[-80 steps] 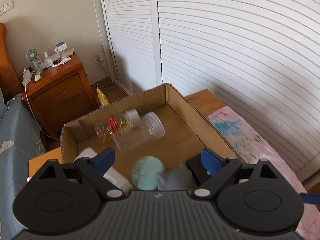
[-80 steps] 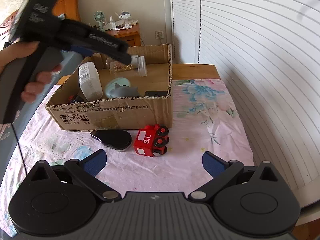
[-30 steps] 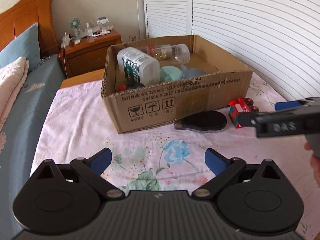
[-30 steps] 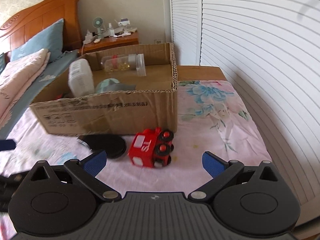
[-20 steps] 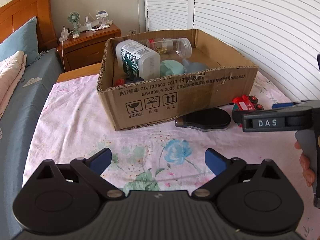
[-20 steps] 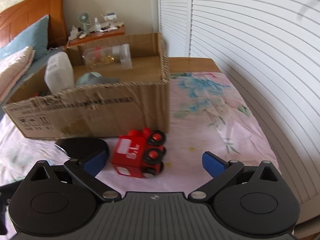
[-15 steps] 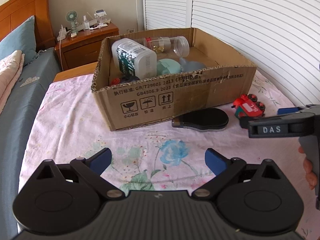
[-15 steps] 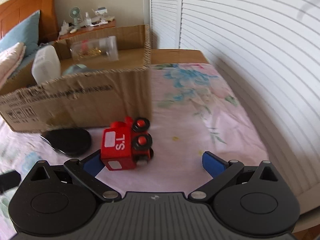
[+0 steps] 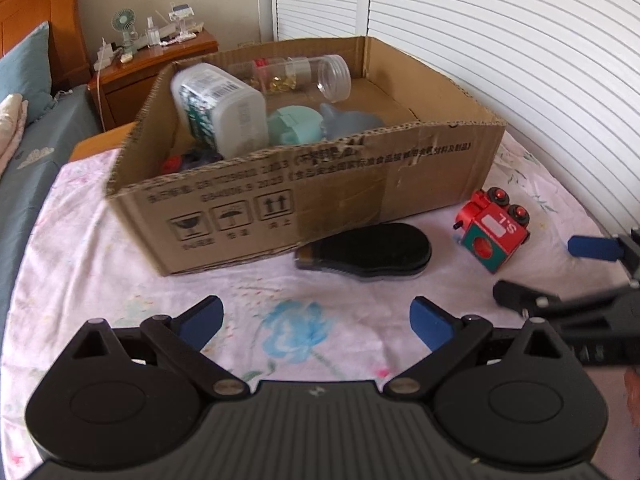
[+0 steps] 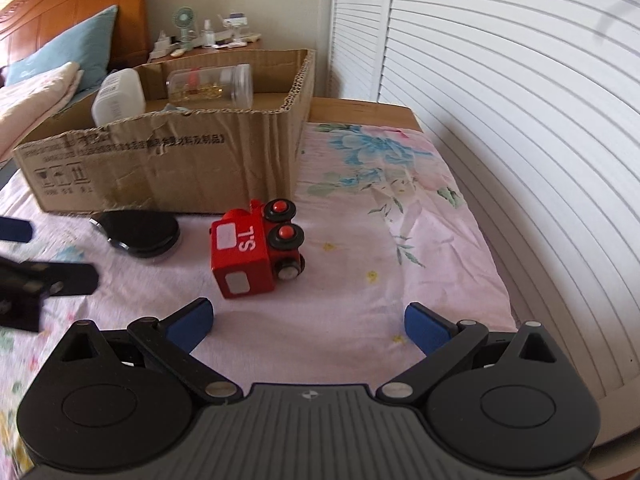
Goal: Organize rigid objects
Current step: 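Grasp black oval pad with left tool while right tool moves to red train, then grasp red S.L toy train with right tool while left tool holds pad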
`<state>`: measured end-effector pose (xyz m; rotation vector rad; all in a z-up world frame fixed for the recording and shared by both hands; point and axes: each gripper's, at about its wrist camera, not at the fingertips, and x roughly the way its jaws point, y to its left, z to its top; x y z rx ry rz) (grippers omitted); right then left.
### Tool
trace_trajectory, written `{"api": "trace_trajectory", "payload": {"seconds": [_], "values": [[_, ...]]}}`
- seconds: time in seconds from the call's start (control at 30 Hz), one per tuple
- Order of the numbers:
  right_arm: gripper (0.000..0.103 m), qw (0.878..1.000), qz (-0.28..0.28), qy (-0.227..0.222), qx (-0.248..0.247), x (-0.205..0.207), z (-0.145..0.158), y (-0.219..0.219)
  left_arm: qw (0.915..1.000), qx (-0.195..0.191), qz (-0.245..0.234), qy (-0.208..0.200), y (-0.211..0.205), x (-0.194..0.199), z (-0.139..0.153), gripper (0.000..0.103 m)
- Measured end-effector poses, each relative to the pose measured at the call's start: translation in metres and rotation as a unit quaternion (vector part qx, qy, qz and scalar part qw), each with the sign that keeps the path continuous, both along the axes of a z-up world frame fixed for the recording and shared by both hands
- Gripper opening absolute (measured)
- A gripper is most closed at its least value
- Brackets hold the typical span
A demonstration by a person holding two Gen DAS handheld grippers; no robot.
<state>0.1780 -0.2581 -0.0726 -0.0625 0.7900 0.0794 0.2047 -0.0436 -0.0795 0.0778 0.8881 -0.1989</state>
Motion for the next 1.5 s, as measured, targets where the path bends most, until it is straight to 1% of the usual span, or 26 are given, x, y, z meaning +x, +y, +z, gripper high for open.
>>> {"api": "trace_trajectory", "payload": {"seconds": [0.17, 0.37, 0.5, 0.53, 0.57, 0.6, 0.8, 0.97, 1.13, 1.3, 1.5], "values": [[0.103, 1.0, 0.015, -0.012, 0.002, -0.005, -0.002, -0.002, 0.9998, -0.015, 0.001, 0.012, -0.014, 0.012, -0.01, 0.099], [0.103, 0.999, 0.025, -0.023, 0.004, -0.007, -0.004, -0.005, 0.9999, -0.005, 0.012, -0.006, -0.03, 0.022, -0.013, 0.1], [0.103, 0.999, 0.027, -0.025, 0.004, -0.007, -0.004, -0.005, 0.9996, -0.01, 0.023, -0.014, -0.035, 0.027, -0.015, 0.1], [0.103, 0.999, 0.027, -0.025, 0.004, -0.007, -0.004, -0.005, 0.9995, -0.01, 0.027, -0.015, -0.035, 0.027, -0.014, 0.098], [0.103, 0.999, 0.027, -0.025, 0.004, -0.007, -0.004, -0.005, 0.9994, -0.01, 0.029, -0.018, -0.035, 0.027, -0.014, 0.096], [0.103, 0.999, 0.027, -0.025, 0.004, -0.007, -0.004, -0.005, 0.9992, -0.012, 0.029, -0.024, -0.034, 0.025, -0.013, 0.089], [0.103, 0.999, 0.024, -0.023, 0.004, -0.006, -0.004, -0.005, 0.9995, -0.003, 0.023, -0.021, -0.024, 0.017, -0.009, 0.089], [0.103, 1.0, 0.025, -0.016, 0.004, -0.003, -0.003, -0.001, 0.9992, 0.008, 0.034, -0.02, -0.004, 0.004, -0.009, 0.089], [0.103, 0.997, 0.072, -0.014, 0.004, 0.012, -0.003, 0.013, 0.9987, 0.008, 0.046, -0.018, 0.013, -0.003, -0.009, 0.089], [0.103, 0.993, 0.112, -0.021, -0.001, 0.029, -0.004, 0.022, 0.9986, 0.001, 0.049, -0.018, 0.019, -0.002, -0.01, 0.089], [0.102, 0.99, 0.136, -0.025, -0.005, 0.036, -0.002, 0.022, 0.999, 0.001, 0.041, -0.02, 0.02, -0.003, -0.011, 0.09]]}}
